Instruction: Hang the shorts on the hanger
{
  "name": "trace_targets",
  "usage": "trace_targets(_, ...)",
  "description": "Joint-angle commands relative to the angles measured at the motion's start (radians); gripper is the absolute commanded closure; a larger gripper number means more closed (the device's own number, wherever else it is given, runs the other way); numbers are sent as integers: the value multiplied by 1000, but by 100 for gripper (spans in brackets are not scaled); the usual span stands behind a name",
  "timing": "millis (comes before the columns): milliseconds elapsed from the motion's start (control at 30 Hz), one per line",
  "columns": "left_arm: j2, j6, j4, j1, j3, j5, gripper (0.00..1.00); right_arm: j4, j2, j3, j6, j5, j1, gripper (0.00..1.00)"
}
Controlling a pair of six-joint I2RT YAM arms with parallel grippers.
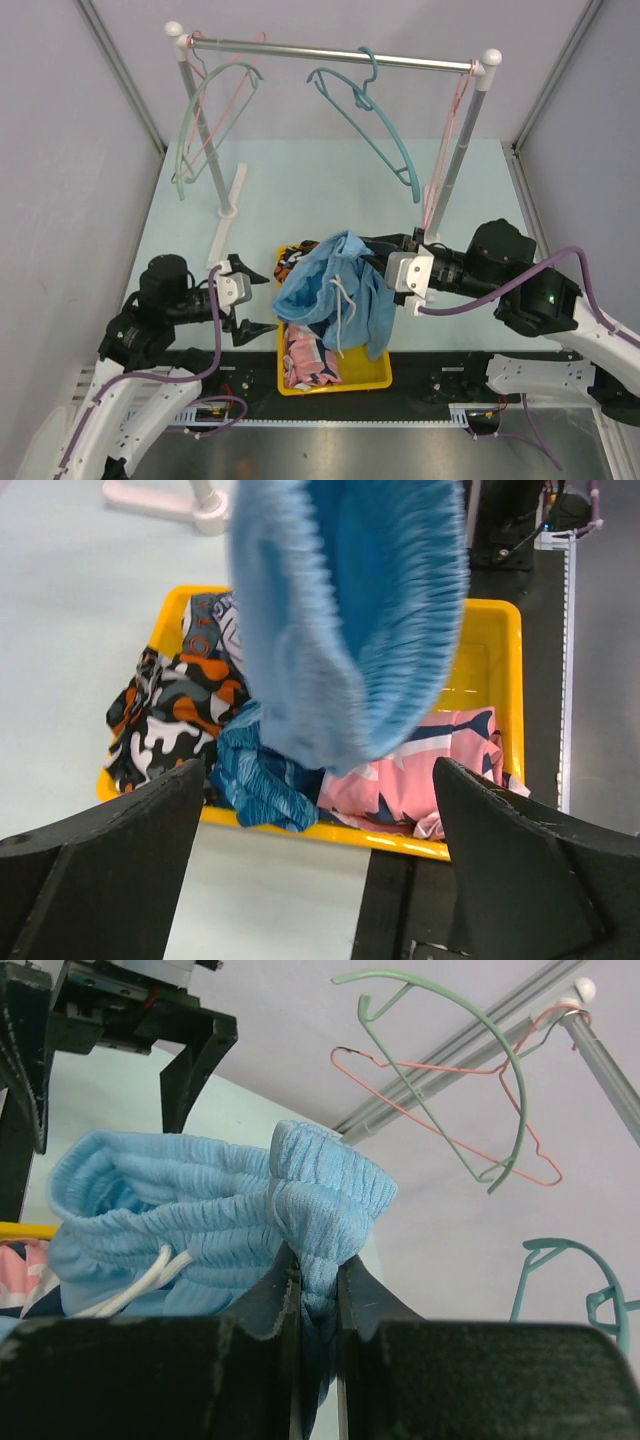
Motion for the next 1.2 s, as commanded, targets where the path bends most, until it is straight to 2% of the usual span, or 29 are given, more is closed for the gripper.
trace_targets(0, -8, 93, 133, -5, -50, 127, 0, 120, -10, 34, -15, 6, -3, 100)
trace_targets(100, 1, 99, 177, -18, -87, 141, 0, 135, -6, 35, -16, 12, -3, 100)
trace_targets(167, -5, 1, 286, -34, -142, 83, 0, 154, -7, 31, -21, 7, -3, 100)
trace_targets(200, -8, -37, 414, -35, -156, 14, 0, 159, -9, 28, -23, 1, -3, 100)
trace_targets(233, 3, -103, 470, -35, -165, -11, 0, 168, -10, 28, -24, 1, -3, 100)
trace_targets(300, 32, -140, 542, -37, -145, -35, 3, 174, -6, 32, -29, 10, -2, 100)
trace_targets(400, 101, -134, 457, -35, -24, -3, 36, 159, 3, 72, -42, 33, -3, 100)
trace_targets(433, 106, -137, 441, -35, 5, 7, 59, 168, 6, 83, -43, 47, -3, 100)
trace_targets(500, 106, -142, 385, -37, 103, 17, 94, 174, 19, 122, -65, 84, -5, 100)
trace_targets(533, 109, -173, 369, -35, 138, 0, 100, 195, 20, 132, -75, 95, -6, 100)
trace_targets(633, 156, -215, 280, -35, 324, -77, 100, 276, 36, 176, -98, 148, -8, 100)
trace_targets(700, 194, -208, 210, -37, 466, -141, 100, 272, 45, 230, -119, 149, -8, 100)
trace_targets(867, 277, -238, 137, -35, 742, -177, 100, 254, 68, 308, -135, 149, -6, 100)
trace_targets(967, 331, -228, 58, -35, 847, -169, 100, 252, 72, 340, -119, 174, -8, 100)
trace_targets(1100, 340, -198, 15, -37, 826, -177, 100, 194, 43, 293, -52, 176, -9, 100)
trace_targets(1167, 328, -194, 5, -37, 760, -183, 100, 188, 13, 180, -27, 159, -8, 100)
